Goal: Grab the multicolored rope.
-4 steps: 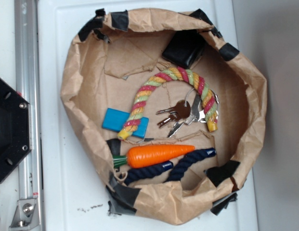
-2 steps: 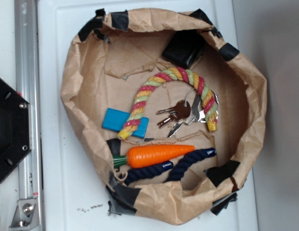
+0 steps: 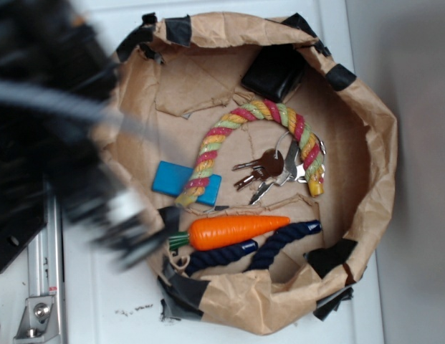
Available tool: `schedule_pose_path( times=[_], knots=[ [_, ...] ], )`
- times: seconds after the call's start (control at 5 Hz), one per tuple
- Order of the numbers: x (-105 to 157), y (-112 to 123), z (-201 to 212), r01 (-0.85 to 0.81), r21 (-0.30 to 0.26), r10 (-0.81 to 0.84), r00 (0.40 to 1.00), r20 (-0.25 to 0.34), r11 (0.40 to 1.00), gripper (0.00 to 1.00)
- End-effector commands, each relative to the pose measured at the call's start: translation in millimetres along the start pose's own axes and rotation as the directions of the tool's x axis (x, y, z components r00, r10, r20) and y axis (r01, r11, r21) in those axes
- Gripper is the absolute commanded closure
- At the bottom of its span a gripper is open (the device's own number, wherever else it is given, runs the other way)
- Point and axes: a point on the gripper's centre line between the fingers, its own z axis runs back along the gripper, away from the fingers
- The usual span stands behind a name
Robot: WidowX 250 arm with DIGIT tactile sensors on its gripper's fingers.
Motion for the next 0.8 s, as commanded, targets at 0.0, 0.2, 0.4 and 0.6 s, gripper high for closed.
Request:
schedule_pose_path(
  times=[0.0,0.2,0.4,0.6],
  knots=[
    [92,-21,-83,-0.254,0.005,0.252,0.962,0.106,0.967,0.00],
    [114,-12,-128,-0.239,0.070,0.233,0.968,0.090,0.968,0.00],
    [112,13,-141,-0.263,0.112,0.259,0.964,0.051,0.958,0.00],
    [94,37,-143,-0.254,0.142,0.262,0.964,-0.043,0.957,0.00]
  ],
)
